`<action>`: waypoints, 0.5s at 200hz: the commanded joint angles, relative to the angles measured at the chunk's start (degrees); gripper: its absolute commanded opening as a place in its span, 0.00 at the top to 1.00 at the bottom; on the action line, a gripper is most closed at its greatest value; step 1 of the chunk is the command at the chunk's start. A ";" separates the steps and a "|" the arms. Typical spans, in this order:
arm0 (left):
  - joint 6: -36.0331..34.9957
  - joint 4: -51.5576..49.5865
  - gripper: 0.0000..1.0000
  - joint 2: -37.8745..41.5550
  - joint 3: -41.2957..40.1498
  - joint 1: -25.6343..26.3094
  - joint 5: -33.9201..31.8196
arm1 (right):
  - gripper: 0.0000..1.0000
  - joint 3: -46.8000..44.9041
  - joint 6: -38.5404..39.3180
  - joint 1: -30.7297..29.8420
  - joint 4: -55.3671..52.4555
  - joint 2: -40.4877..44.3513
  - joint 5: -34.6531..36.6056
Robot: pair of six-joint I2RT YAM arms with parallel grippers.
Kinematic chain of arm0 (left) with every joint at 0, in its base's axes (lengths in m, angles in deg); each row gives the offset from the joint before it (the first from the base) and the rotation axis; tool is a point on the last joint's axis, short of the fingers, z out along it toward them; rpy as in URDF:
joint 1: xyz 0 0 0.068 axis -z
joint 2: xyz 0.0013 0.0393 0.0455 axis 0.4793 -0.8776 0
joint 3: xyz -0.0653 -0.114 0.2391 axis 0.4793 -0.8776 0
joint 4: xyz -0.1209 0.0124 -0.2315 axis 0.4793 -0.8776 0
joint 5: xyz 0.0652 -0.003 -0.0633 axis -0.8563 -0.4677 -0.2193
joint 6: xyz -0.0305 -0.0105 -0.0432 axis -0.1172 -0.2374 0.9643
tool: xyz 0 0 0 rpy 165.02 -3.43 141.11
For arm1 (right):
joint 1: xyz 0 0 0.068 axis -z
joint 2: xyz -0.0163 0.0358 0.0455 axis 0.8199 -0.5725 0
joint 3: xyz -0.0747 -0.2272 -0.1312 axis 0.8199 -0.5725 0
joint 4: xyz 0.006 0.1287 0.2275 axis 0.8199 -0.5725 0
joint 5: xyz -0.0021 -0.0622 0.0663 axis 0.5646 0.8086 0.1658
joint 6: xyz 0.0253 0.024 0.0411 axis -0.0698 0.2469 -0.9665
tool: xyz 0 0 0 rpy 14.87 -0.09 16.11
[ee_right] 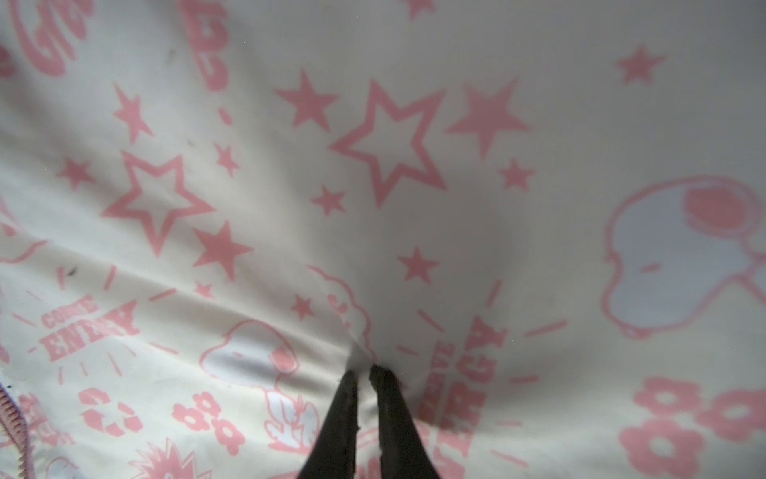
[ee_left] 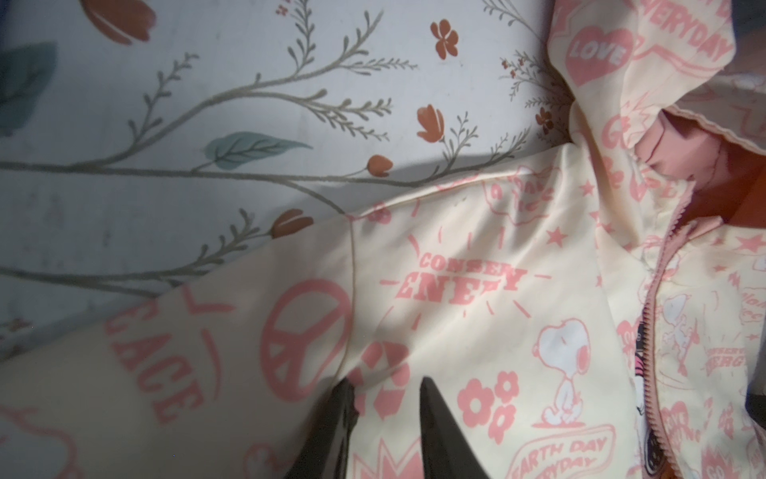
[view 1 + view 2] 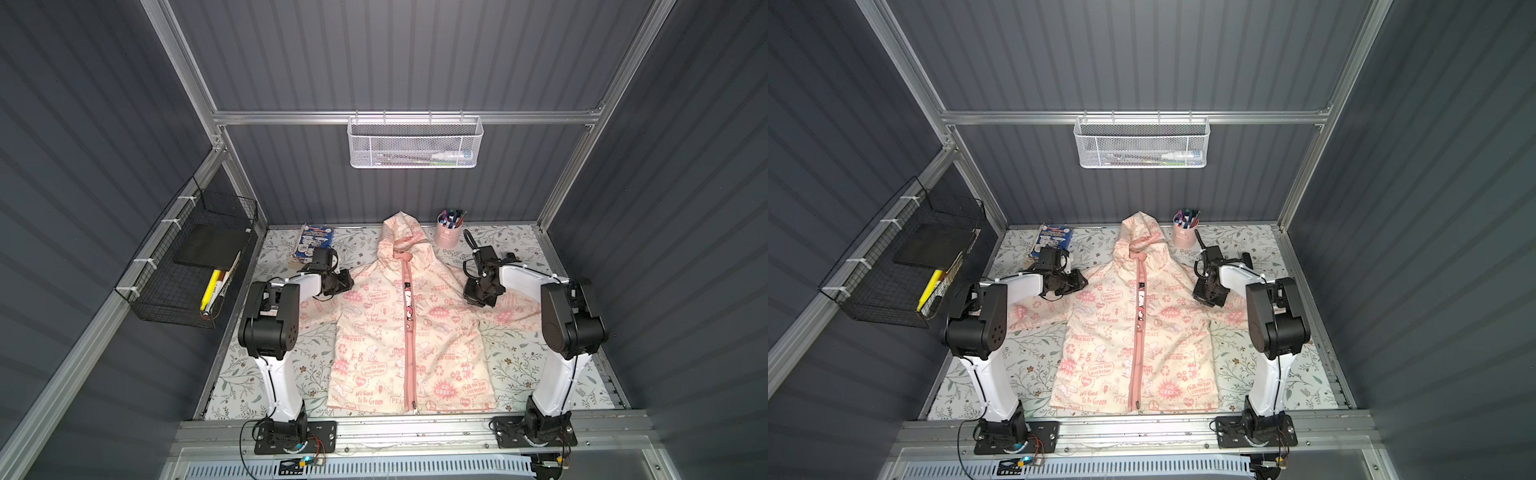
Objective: Unzip the jacket
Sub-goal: Smooth out the jacket at the center of the board.
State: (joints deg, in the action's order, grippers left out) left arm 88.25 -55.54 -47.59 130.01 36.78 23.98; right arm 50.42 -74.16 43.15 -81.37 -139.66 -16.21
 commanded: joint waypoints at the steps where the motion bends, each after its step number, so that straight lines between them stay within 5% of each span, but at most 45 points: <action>1: -1.45 -5.40 0.69 -2.13 -0.26 -0.34 -0.38 | 0.85 1.18 0.74 0.58 -3.04 -1.80 1.23; 100: -1.45 -5.46 0.55 -2.53 5.05 -0.41 5.30 | 0.84 5.73 2.36 2.07 -5.89 -3.94 3.27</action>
State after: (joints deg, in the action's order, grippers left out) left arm 87.51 -59.14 -48.75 133.22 36.78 26.82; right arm 55.36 -72.80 44.46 -85.20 -142.74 -14.46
